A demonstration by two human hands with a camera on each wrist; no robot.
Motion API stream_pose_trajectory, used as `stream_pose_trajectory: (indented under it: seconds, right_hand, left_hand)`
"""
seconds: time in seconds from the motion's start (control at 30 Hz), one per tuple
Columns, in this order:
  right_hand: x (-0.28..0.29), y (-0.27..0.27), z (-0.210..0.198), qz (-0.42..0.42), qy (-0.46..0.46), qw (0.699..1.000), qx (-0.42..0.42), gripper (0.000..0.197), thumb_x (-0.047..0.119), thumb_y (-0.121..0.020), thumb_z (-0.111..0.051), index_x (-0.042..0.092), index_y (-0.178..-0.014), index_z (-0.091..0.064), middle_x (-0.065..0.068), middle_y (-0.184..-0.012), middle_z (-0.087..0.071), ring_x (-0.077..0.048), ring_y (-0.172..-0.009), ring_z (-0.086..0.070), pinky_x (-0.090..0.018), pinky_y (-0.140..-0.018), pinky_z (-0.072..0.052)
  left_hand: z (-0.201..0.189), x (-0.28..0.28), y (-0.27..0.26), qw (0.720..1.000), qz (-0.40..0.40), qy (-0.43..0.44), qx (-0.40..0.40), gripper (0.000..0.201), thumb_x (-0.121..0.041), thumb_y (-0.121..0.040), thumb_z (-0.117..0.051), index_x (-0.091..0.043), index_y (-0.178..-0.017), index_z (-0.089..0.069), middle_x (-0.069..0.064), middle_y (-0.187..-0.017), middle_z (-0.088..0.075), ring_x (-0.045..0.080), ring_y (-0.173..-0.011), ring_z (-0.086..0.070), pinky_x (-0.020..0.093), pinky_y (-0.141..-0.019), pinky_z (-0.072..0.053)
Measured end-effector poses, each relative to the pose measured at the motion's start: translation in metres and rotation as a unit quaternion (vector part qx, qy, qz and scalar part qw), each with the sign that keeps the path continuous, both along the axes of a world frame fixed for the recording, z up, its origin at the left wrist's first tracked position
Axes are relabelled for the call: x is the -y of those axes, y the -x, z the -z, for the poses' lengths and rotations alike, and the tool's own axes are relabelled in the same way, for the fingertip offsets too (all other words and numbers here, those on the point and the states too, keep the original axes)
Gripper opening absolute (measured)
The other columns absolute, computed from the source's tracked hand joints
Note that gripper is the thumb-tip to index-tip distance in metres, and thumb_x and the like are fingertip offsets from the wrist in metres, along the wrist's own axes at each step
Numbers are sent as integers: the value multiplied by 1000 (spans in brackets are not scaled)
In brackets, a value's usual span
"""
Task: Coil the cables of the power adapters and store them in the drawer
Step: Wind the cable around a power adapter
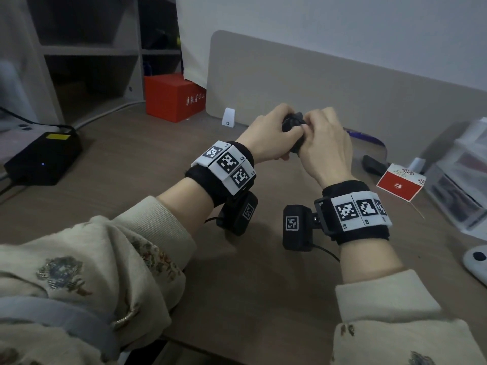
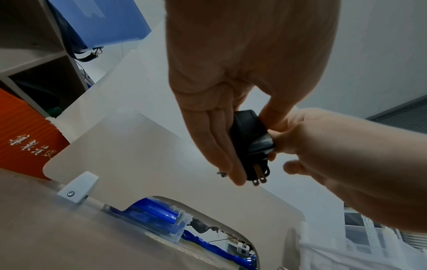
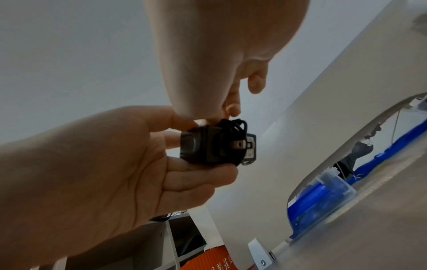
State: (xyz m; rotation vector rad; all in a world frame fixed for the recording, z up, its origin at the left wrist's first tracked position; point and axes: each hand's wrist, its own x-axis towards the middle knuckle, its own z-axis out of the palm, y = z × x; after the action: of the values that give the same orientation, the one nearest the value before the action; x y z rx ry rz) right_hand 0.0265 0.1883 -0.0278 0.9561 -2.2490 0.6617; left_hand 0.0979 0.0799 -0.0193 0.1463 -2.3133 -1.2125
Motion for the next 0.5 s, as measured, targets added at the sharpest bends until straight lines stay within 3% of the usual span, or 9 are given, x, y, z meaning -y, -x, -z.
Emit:
stream_pose_trajectory:
  seconds: [0.1,0.23,0.4,0.5]
  right_hand:
    - [-2,3,2,-12,-2,1000,-15,19,17,-97,-43,9,-107,-58,-11,-115,-54,-34,-100,-52,-41,-84,-31]
    - [-2,2,3,-15,8,999,-27,20,18,-98,-40,11,-108,-57,-9,-115,-54,-31,-99,-52,-42,-86,-30]
    - [-2,2,3,-48,78,996,-23,22,28,-98,-47,11,-100,-61,-6,-106,-57,-28,-90,-56,-46,-78,-43]
    - [0,1,1,-59,126,990,-17,24,31,-97,-51,11,-93,-64,-5,-98,-59,-27,-89,-57,-44,-74,-44]
  left_hand:
    - [1,-2,0,1000,1,7,-5,27,-23,-95,-47,-17,-122,-49,-1,-91,-65,18,-70,-73,30,-66,-60]
    - [-1,-1,-1,1000,6,3,-9,25,-23,-97,-45,-15,-121,-49,-1,-90,-65,18,-69,-73,27,-62,-60]
    - [-2,0,0,999,-6,-3,-36,24,-24,-98,-46,-14,-119,-53,1,-87,-67,18,-64,-72,26,-56,-58]
    - [-3,0,0,999,-5,-19,-39,25,-25,-98,-47,-14,-119,-55,3,-89,-68,18,-62,-72,30,-57,-60]
